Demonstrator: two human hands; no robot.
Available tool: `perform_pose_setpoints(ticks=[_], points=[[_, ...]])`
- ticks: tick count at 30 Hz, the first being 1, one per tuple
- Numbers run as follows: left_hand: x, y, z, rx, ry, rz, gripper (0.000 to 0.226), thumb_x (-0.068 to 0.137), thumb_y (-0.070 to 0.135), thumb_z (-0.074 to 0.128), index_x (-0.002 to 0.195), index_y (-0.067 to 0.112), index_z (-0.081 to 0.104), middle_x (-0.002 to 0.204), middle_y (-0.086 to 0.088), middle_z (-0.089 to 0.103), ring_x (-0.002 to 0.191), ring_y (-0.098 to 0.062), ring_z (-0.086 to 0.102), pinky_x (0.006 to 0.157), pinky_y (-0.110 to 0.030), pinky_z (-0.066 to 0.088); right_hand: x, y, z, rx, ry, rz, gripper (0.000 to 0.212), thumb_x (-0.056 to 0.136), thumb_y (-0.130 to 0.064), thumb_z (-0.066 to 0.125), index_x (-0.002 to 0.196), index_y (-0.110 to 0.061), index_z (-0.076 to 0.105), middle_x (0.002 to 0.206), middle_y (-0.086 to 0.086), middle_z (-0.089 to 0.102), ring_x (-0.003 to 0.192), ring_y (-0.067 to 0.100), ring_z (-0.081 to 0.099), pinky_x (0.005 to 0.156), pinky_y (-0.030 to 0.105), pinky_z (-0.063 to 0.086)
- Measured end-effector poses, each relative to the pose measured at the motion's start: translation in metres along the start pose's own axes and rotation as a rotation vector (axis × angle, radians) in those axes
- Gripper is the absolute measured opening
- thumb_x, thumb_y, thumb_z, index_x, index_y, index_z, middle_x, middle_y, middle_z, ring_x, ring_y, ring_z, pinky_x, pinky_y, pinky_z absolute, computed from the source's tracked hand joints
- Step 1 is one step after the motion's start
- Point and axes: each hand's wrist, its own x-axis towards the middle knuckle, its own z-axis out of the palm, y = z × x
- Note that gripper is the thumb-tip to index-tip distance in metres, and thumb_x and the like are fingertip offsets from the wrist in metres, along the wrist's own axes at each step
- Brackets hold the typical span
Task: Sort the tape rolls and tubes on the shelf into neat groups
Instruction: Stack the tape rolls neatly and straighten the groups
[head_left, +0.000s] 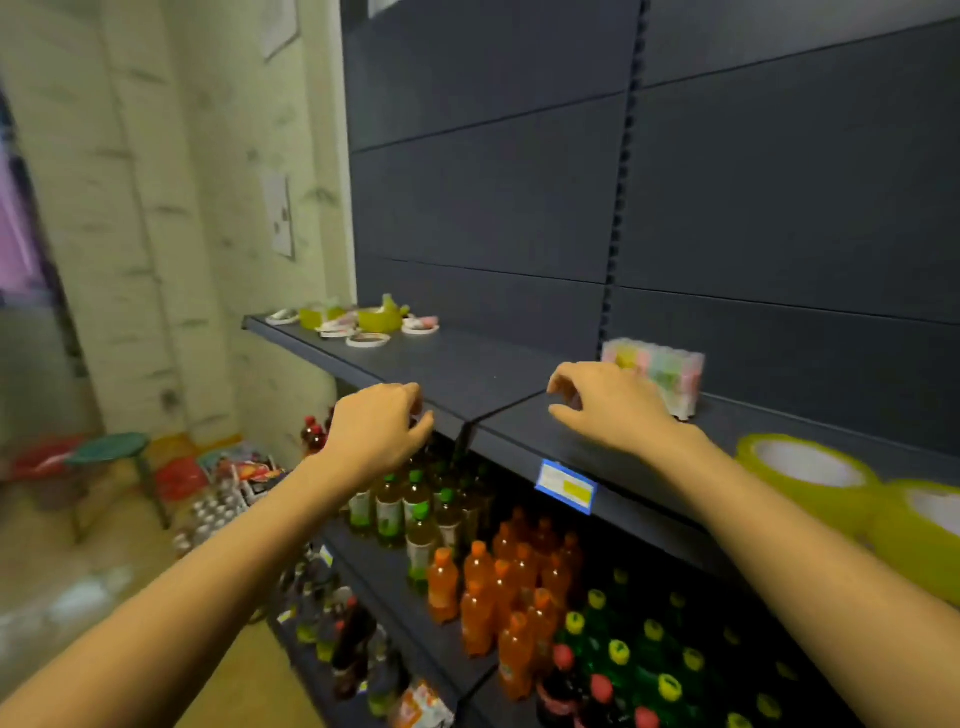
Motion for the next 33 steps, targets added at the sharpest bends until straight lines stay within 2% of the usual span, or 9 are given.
perform_pose_setpoints(ticks=[5, 12, 20, 27, 33], points=[[0.012, -0.084, 0.016, 0.052, -0.032, -0.038, 0.031, 0.091, 0.042, 0.045, 0.106, 0.019, 0.059, 0.103, -0.006, 0.068, 0.096, -0.028, 0.063, 0.063, -0.029, 0.039, 0.071, -0.047, 0.040, 0.038, -0.027, 0.013, 0.024, 0.092, -0.035, 0.052, 0.114, -0.026, 0.056, 0.109, -0.004, 0.063, 0.100, 0.020, 0.059, 0.075, 0.030, 0.044], [0.037, -0.167, 0.045, 0.025, -0.062, -0.080, 0.026, 0.091, 0.043, 0.044, 0.083, 0.020, 0.052, 0.089, -0.003, 0.068, 0.081, -0.024, 0.062, 0.055, -0.027, 0.034, 0.155, -0.097, 0.084, 0.051, -0.069, 0.035, 0.026, 0.092, -0.037, 0.051, 0.116, -0.026, 0.056, 0.114, -0.003, 0.062, 0.105, 0.021, 0.058, 0.081, 0.034, 0.045], [0.080, -0.231, 0.091, -0.010, -0.072, -0.119, 0.029, 0.092, 0.043, 0.043, 0.089, 0.018, 0.059, 0.088, -0.001, 0.068, 0.079, -0.021, 0.062, 0.055, -0.025, 0.035, 0.251, -0.123, 0.131, 0.022, -0.093, 0.007, 0.026, 0.092, -0.038, 0.050, 0.114, -0.027, 0.058, 0.115, -0.002, 0.062, 0.106, 0.022, 0.058, 0.083, 0.036, 0.046], [0.152, -0.293, 0.133, -0.017, -0.097, -0.178, 0.032, 0.092, 0.042, 0.042, 0.092, 0.015, 0.060, 0.093, -0.004, 0.068, 0.084, -0.025, 0.062, 0.063, -0.031, 0.045, 0.351, -0.128, 0.172, 0.022, -0.073, 0.005, 0.022, 0.091, -0.037, 0.052, 0.107, -0.026, 0.062, 0.115, 0.001, 0.062, 0.104, 0.024, 0.059, 0.078, 0.034, 0.045], [0.221, -0.335, 0.168, -0.058, -0.088, -0.230, 0.027, 0.092, 0.037, 0.044, 0.093, 0.017, 0.061, 0.098, -0.006, 0.067, 0.088, -0.028, 0.060, 0.065, -0.030, 0.040, 0.433, -0.129, 0.198, 0.020, -0.104, 0.031, 0.021, 0.089, -0.035, 0.052, 0.101, -0.022, 0.063, 0.107, 0.003, 0.064, 0.096, 0.024, 0.060, 0.078, 0.036, 0.047]])
